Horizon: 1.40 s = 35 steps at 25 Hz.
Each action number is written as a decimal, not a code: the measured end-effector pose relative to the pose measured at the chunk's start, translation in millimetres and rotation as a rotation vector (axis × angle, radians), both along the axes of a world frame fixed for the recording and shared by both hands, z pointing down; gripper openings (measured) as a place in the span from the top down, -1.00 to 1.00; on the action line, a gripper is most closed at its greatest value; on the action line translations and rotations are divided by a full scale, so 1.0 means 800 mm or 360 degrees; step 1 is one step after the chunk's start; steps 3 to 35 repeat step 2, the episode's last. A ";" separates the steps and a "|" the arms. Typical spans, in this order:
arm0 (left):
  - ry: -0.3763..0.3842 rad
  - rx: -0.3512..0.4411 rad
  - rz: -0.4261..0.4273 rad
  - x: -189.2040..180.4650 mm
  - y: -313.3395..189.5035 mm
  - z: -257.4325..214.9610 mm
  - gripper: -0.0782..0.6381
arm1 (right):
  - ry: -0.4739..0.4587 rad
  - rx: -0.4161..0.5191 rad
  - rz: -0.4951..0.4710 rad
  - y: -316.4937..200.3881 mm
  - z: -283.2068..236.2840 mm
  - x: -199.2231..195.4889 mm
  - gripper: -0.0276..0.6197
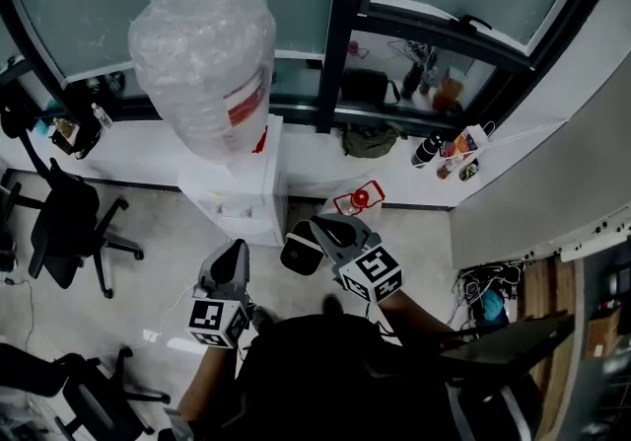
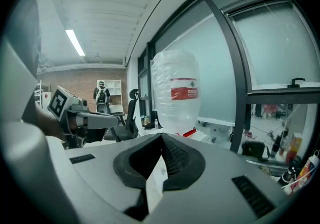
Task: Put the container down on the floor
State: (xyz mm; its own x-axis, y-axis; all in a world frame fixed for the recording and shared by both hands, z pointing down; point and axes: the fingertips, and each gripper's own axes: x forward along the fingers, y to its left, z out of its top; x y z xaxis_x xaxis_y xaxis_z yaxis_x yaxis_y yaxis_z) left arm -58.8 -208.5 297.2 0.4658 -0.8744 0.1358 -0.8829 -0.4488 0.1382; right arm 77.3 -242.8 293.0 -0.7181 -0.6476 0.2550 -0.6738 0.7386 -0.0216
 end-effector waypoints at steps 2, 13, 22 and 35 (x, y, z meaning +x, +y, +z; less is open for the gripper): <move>0.0001 -0.0002 -0.0016 -0.004 -0.003 0.001 0.76 | 0.0016 0.0003 0.0007 -0.002 0.001 -0.001 0.89; 0.0001 -0.0002 -0.0016 -0.004 -0.003 0.001 0.76 | 0.0016 0.0003 0.0007 -0.002 0.001 -0.001 0.89; 0.0001 -0.0002 -0.0016 -0.004 -0.003 0.001 0.76 | 0.0016 0.0003 0.0007 -0.002 0.001 -0.001 0.89; 0.0001 -0.0002 -0.0016 -0.004 -0.003 0.001 0.76 | 0.0016 0.0003 0.0007 -0.002 0.001 -0.001 0.89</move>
